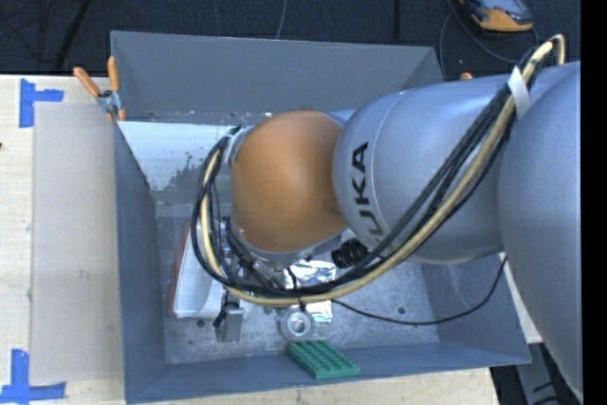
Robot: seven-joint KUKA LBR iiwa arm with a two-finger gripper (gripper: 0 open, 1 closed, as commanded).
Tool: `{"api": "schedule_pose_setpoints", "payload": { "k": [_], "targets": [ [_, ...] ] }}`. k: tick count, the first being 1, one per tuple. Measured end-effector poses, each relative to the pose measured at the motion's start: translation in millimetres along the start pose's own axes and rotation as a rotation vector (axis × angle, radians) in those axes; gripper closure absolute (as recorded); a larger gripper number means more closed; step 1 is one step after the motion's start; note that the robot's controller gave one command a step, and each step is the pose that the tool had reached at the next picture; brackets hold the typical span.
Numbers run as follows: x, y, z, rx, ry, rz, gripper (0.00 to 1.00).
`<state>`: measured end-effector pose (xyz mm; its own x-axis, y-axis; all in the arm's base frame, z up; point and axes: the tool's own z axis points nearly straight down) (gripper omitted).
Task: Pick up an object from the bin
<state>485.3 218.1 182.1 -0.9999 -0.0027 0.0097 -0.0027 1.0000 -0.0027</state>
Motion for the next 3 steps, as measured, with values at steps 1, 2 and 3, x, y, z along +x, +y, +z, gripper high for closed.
{"api": "schedule_pose_setpoints", "payload": {
  "k": [1, 2, 3],
  "targets": [
    [-30.9, 5, 108, 0.0, -0.003, -0.194, 0.0],
    [-31.9, 5, 105, -0.002, -0.006, -0.19, 1.0],
    [-10.1, 21, -39, -0.004, -0.016, -0.258, 1.0]
  ]
}}
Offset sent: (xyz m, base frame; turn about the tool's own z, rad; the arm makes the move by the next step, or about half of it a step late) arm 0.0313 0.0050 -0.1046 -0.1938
